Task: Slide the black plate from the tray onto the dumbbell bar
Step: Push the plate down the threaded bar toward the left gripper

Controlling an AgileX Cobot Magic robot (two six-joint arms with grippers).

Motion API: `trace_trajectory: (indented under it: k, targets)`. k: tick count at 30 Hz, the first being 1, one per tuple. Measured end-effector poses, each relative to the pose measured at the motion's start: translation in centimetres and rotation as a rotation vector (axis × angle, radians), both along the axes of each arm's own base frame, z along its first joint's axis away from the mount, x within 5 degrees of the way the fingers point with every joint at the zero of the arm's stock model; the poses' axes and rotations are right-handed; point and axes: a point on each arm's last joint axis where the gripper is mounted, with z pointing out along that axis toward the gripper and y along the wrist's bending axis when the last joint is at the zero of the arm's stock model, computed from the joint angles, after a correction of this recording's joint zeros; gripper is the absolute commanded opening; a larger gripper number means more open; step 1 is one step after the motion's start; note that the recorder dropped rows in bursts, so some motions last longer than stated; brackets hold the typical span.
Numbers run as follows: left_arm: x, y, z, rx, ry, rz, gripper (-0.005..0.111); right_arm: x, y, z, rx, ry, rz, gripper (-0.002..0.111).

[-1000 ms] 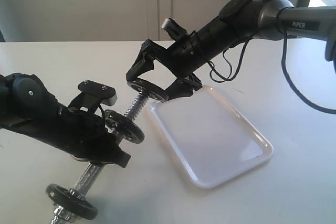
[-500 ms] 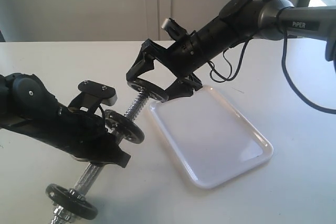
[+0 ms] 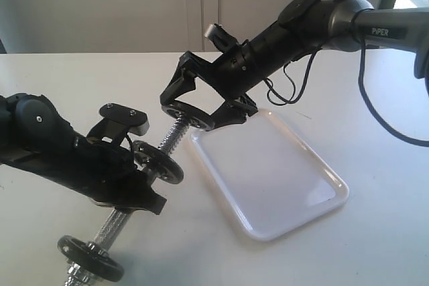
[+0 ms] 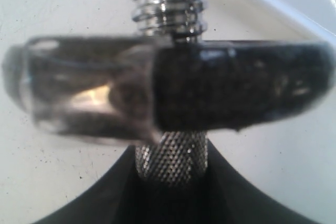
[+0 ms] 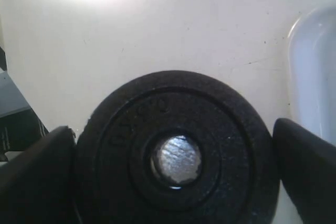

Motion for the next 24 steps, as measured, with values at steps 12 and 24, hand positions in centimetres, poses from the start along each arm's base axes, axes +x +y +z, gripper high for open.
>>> trace_trajectory:
  k: [12, 24]
  targets:
    - [-0.06, 0.20, -0.02, -0.004, 0.013, 0.016, 0.000, -0.15, 0.70, -0.07, -0.010, -0.016, -0.006, 0.000]
    - [-0.08, 0.22, -0.07, -0.007, 0.015, 0.023, 0.000, -0.22, 0.90, -0.16, -0.020, 0.021, -0.041, 0.000]
